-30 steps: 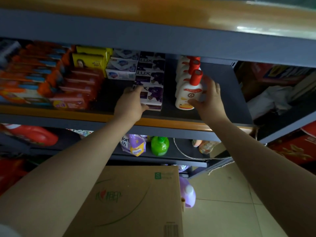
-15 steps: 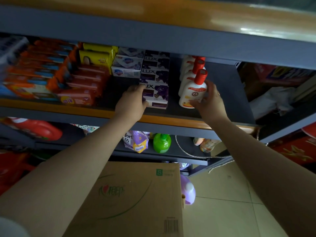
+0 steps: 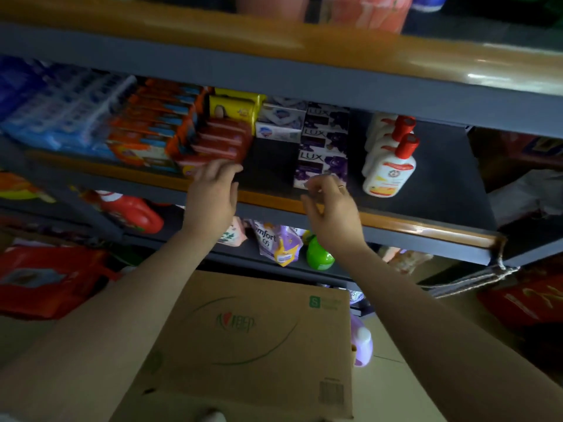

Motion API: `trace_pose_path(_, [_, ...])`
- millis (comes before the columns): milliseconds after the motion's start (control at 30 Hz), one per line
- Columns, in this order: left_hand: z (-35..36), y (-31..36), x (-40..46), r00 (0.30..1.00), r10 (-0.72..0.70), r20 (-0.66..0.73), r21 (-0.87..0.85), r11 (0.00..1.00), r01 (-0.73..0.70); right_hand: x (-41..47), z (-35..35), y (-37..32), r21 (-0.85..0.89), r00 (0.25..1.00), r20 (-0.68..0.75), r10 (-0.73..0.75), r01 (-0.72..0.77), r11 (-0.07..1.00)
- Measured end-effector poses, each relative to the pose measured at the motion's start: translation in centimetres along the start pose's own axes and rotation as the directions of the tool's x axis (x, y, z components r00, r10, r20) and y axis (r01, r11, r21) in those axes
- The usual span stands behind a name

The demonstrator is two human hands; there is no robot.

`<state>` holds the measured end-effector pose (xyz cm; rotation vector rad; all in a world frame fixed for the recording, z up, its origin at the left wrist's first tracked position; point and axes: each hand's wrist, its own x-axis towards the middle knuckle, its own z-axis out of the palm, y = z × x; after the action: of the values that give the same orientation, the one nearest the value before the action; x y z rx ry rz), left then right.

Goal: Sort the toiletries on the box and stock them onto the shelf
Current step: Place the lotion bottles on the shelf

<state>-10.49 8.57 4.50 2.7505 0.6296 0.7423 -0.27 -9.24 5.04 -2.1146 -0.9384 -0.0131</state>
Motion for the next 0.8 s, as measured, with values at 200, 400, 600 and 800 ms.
trace_pose_path(200, [-3.3, -8.9, 1.9, 0.999, 0.043, 0.032, 0.235, 0.971, -0.049, 4.2, 6.7, -4.6, -0.07, 0.988, 0.153, 0.006, 0.005, 0.998])
trace_pose_path(400, [-3.0, -11.2, 4.1, 0.965, 0.201, 0.165, 0.246, 0.939, -0.238, 8.1, 10.5, -6.3, -0.11, 0.965, 0.181, 0.191, -0.173, 0.979])
trace_pose_path(600, [-2.2, -11.5, 5.8, 0.949, 0.24, 0.205, 0.36, 0.883, -0.301, 9.2, 11.8, -6.5, -0.112, 0.952, 0.142, 0.271, -0.256, 0.96])
trace_pose_path(800, [-1.1, -11.2, 6.3, 0.942, 0.304, 0.141, 0.417, 0.845, -0.335, 9.1, 11.9, -6.4, -0.165, 0.971, 0.066, 0.23, -0.217, 0.962])
